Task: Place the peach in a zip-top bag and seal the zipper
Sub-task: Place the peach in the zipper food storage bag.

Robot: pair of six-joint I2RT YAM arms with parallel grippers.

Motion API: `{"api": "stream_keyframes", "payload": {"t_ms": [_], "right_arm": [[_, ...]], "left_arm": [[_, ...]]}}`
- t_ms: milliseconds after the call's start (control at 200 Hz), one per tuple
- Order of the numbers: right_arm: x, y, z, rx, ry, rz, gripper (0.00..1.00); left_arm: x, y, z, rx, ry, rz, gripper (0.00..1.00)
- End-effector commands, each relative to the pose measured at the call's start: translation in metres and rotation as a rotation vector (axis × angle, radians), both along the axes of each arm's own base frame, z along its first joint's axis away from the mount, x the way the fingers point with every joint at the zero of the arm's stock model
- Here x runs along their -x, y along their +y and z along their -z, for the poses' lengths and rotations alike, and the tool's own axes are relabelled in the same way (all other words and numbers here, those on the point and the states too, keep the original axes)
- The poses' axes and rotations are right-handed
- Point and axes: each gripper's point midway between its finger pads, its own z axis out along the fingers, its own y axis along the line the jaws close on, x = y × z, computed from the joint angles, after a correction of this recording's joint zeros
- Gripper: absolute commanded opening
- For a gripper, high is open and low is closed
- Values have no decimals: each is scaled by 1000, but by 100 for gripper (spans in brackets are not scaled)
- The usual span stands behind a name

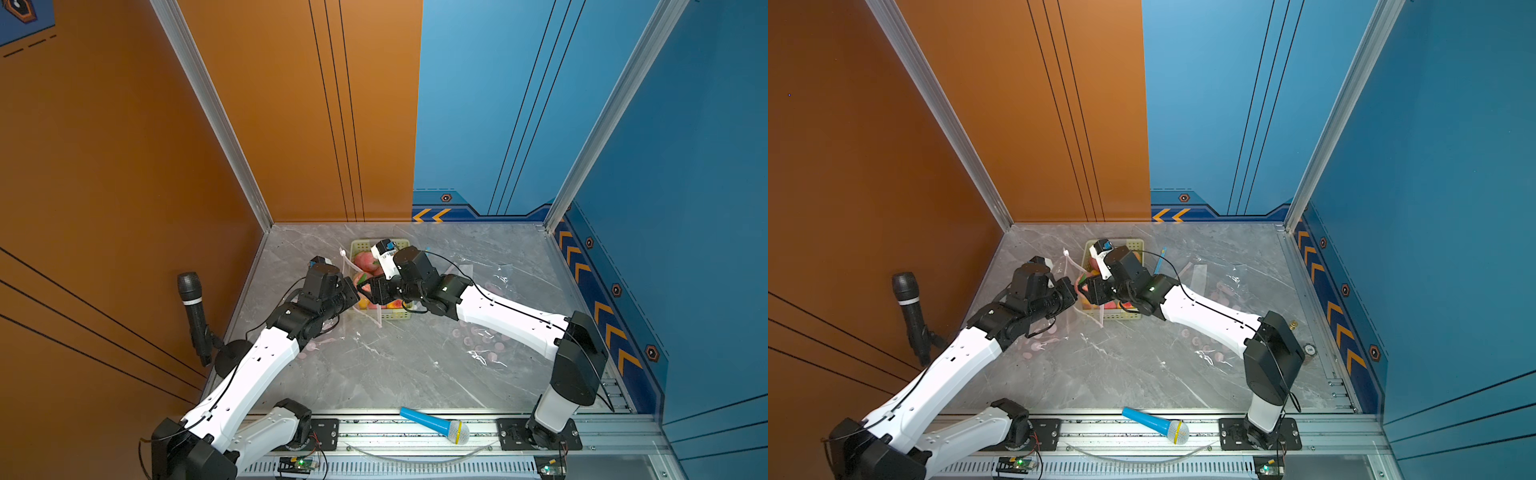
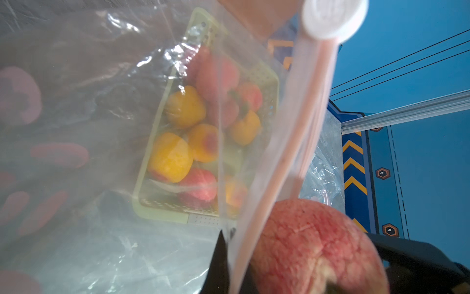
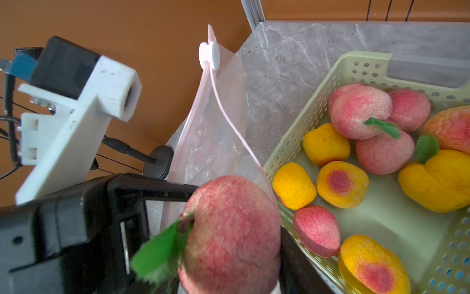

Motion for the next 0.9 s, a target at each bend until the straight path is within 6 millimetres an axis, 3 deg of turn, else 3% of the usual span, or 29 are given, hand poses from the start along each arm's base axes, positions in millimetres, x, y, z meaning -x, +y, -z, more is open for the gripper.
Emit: {"api": "stream_keyframes", "payload": {"t_ms": [0,230,365,461,541,626,641,681,896], "right_arm": [[4,0,25,59,33,22,23],[0,-20,42,179,15,101,23],[4,-25,33,188,-15,85,25],[19,-17,23,179,-55,-9,30],[35,-12,19,211,-102,-77,41],[37,-15,19,263,-126,-75,56],[37,-15,19,268,-126,-73,59],[37,-17,19,276,-129,-68,66],[33,-29,-5,242,-168,-41,79]], "left_arm": [[-4,-14,-37,60,-86,42,0],[-1,-20,-60,82,-132,65,0],[0,-20,-63,79,-139,67,0],[0,-20,-59,64,-124,65,0],[-1,-22,-55,65,-111,71,0],[-1,-25,-52,65,-100,81,0],[-2,-27,-64,76,-123,83,0],[-2,-28,-66,76,-128,87,0],[2,-19,-55,44,-102,58,0]]}}
